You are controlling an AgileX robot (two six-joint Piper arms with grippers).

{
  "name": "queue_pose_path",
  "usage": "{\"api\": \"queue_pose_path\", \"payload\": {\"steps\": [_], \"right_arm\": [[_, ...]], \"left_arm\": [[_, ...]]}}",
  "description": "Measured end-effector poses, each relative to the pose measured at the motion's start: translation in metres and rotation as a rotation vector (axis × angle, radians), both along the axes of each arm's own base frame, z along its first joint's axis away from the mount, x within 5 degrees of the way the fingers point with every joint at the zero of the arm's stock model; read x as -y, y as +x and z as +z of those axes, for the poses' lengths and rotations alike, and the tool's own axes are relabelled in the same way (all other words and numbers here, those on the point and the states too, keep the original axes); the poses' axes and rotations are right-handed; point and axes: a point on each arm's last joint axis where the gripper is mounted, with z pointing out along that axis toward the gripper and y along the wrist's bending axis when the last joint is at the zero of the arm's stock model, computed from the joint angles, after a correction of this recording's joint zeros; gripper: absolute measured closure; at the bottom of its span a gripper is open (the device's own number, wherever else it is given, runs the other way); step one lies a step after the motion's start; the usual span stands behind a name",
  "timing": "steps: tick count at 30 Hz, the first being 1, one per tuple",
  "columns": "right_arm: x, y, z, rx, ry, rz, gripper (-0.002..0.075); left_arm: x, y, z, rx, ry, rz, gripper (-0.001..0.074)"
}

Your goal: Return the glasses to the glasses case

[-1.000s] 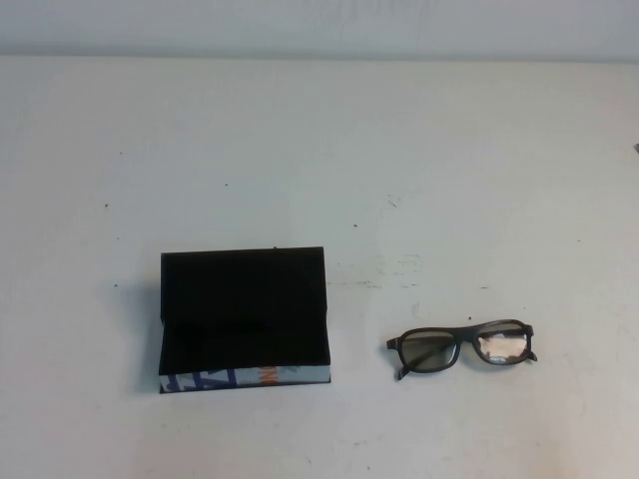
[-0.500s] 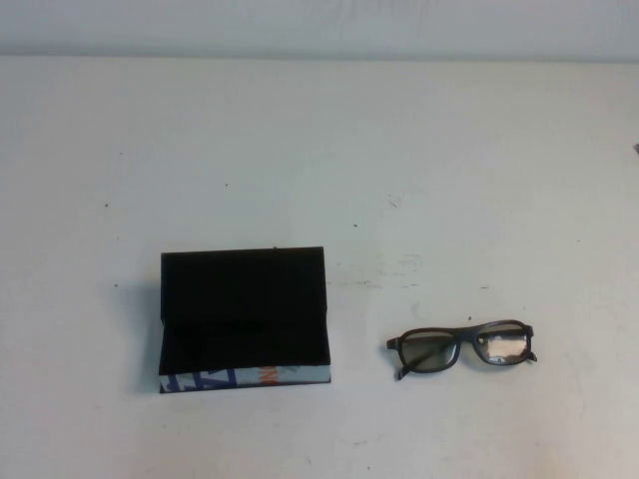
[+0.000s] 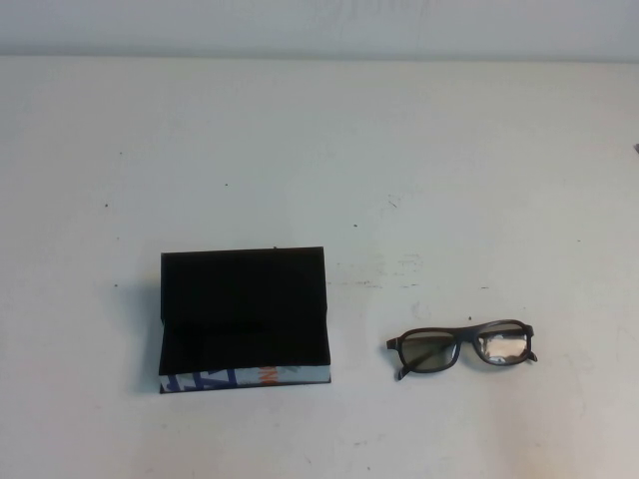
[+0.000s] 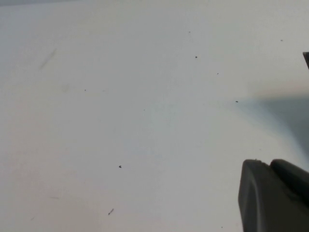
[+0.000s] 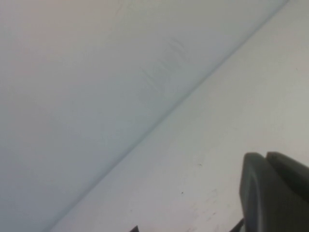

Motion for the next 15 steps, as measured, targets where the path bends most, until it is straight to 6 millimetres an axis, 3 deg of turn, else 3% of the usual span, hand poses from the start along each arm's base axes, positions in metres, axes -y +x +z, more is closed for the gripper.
{"api": "queue_pose_path", "payload": {"steps": [8, 15], "right_arm": [[-0.005, -0.001, 0.000, -0.022, 0.074, 0.060, 0.0739], [-0.025, 0.007, 0.039, -0.166, -0.124, 0.296, 0.0739]], "left_arm": [[0.000, 0.000, 0.000, 0.000, 0.000, 0.000, 0.0735], [0.000, 0.000, 0.000, 0.000, 0.000, 0.000, 0.0735]]}}
